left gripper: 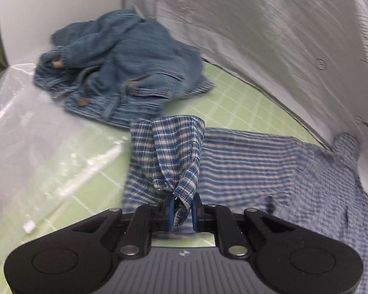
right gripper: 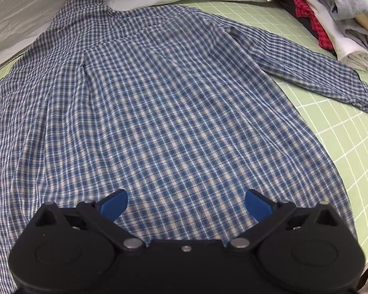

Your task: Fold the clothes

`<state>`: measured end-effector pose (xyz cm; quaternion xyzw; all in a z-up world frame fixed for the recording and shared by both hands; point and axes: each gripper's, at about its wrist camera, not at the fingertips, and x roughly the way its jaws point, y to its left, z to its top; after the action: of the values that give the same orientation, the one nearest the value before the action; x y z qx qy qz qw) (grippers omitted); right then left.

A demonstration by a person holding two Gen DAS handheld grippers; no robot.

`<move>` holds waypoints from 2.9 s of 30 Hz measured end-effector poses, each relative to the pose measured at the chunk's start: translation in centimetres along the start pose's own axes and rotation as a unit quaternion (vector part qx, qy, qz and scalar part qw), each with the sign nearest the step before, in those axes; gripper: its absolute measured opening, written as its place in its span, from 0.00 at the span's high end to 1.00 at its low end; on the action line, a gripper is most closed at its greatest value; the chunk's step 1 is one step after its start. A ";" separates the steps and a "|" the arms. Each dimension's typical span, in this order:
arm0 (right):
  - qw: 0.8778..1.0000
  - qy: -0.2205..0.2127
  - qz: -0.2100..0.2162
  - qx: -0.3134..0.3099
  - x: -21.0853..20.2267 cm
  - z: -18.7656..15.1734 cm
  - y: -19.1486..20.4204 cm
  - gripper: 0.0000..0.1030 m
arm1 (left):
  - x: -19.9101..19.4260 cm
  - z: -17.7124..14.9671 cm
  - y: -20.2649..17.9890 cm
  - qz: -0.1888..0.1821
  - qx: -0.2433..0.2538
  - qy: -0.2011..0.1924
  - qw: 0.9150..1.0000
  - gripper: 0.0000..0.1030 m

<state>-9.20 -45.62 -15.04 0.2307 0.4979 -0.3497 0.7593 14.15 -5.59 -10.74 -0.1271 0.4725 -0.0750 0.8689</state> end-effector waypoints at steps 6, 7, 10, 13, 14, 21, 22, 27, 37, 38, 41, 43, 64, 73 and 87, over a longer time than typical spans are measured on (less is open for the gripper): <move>1.000 -0.011 0.006 0.022 -0.4 -0.3 -2.0 0.00 | 0.2 -4.2 -11.0 -0.134 0.106 0.055 0.984 0.82; 1.000 -0.012 0.006 0.023 -0.5 -0.4 -2.1 0.00 | 0.0 -4.6 -12.6 -0.144 0.142 0.055 0.978 0.81; 1.000 -0.018 0.010 0.018 -0.7 -0.8 -2.0 0.00 | -0.6 -5.6 -15.9 -0.153 0.209 0.055 0.964 0.58; 0.999 -0.031 0.008 0.007 -1.0 -1.0 -1.4 0.00 | -0.9 -5.2 -15.5 -0.130 0.208 0.041 0.969 0.31; 0.999 -0.036 0.006 0.002 -1.2 -1.0 -0.9 0.00 | -0.9 -4.8 -14.9 -0.116 0.204 0.036 0.971 0.26; 0.997 -0.060 0.036 -0.011 -1.7 0.9 3.8 0.00 | 0.7 -2.5 -8.2 0.041 0.159 0.050 0.985 0.18; 0.997 -0.061 0.046 -0.020 -1.8 1.3 5.0 0.00 | 1.1 -2.3 -7.2 0.055 0.149 0.057 0.986 0.18; 0.994 -0.070 0.062 -0.063 -2.0 3.3 11.8 0.00 | 2.5 -2.5 -3.8 0.089 0.117 0.087 0.985 0.17; 0.983 -0.073 0.061 -0.154 -0.1 1.3 21.8 0.01 | 4.4 -2.9 -2.8 0.105 0.111 0.100 0.983 0.11; 0.982 -0.070 0.060 -0.166 0.1 1.0 22.2 0.01 | 4.5 -2.9 -2.7 0.105 0.110 0.100 0.983 0.09; 0.977 -0.060 0.057 -0.196 0.8 0.0 23.1 0.01 | 4.7 -3.0 -2.6 0.108 0.109 0.099 0.983 0.05; 0.975 -0.056 0.051 -0.207 1.1 -0.4 23.1 0.01 | 4.8 -3.0 -2.6 0.109 0.109 0.099 0.983 0.04; 0.990 -0.060 0.097 -0.077 -0.9 0.3 14.9 0.27 | 5.2 -3.5 -2.1 0.115 0.106 0.093 0.983 0.00; 0.977 -0.061 0.159 -0.128 -1.3 0.7 15.6 0.92 | 5.1 -3.7 -2.0 0.110 0.110 0.090 0.984 0.00; 0.966 -0.193 0.147 -0.088 -2.7 9.9 8.1 0.94 | 2.1 0.5 -5.8 0.051 0.107 0.015 0.993 0.00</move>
<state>2.11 -46.48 -8.66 0.1619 0.3316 -0.2274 0.9012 15.63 -11.53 -10.44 -0.0083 0.4804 -0.0823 0.8732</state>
